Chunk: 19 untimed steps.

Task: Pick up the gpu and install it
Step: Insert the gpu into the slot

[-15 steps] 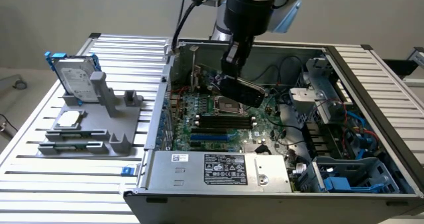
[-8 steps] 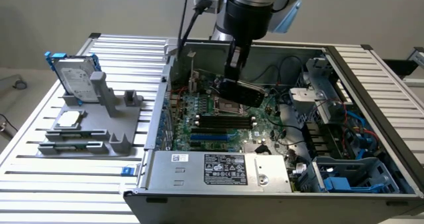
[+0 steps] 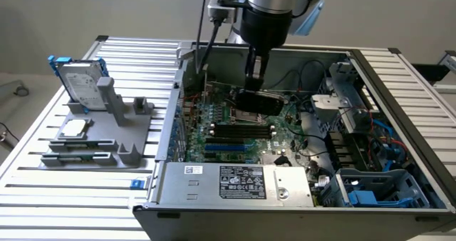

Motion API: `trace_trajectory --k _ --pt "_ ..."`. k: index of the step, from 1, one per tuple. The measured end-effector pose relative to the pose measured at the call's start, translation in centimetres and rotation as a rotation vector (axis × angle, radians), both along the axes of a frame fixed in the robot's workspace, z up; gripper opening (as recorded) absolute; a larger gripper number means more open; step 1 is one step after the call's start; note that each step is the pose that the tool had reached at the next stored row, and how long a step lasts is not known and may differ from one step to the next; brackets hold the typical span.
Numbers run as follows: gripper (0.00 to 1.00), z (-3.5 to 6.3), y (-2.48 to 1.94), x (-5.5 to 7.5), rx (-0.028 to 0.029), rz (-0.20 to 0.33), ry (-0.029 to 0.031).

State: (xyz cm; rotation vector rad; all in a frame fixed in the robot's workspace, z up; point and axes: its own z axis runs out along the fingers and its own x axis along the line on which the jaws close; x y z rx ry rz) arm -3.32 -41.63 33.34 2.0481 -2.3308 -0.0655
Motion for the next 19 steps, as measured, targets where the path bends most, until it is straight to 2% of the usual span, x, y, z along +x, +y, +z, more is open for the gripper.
trace_trajectory --k 6,8,10,12,19 --pt "0.26 -0.82 0.00 0.0 0.0028 0.104 -0.0005" --pt "0.26 -1.11 -0.08 -0.1 0.0066 0.125 -0.0008" --pt "0.26 -1.38 -0.36 -0.2 0.0141 0.132 -0.0024" --pt "0.26 -1.54 -0.95 -0.3 0.0257 0.132 -0.0041" --pt "0.26 -1.73 -3.42 -0.5 0.0369 0.133 -0.0052"
